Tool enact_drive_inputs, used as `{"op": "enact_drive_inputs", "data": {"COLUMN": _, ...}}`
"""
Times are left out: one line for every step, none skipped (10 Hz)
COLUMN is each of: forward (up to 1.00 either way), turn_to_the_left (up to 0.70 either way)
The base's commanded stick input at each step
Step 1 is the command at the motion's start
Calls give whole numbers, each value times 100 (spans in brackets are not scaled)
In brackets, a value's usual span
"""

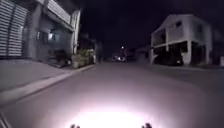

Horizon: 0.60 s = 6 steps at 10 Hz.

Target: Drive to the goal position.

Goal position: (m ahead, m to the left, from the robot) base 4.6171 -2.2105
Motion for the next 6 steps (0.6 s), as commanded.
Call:
{"op": "enact_drive_inputs", "data": {"forward": 85, "turn_to_the_left": -34}}
{"op": "enact_drive_inputs", "data": {"forward": 85, "turn_to_the_left": -31}}
{"op": "enact_drive_inputs", "data": {"forward": 85, "turn_to_the_left": 0}}
{"op": "enact_drive_inputs", "data": {"forward": 85, "turn_to_the_left": 0}}
{"op": "enact_drive_inputs", "data": {"forward": 85, "turn_to_the_left": 0}}
{"op": "enact_drive_inputs", "data": {"forward": 85, "turn_to_the_left": 0}}
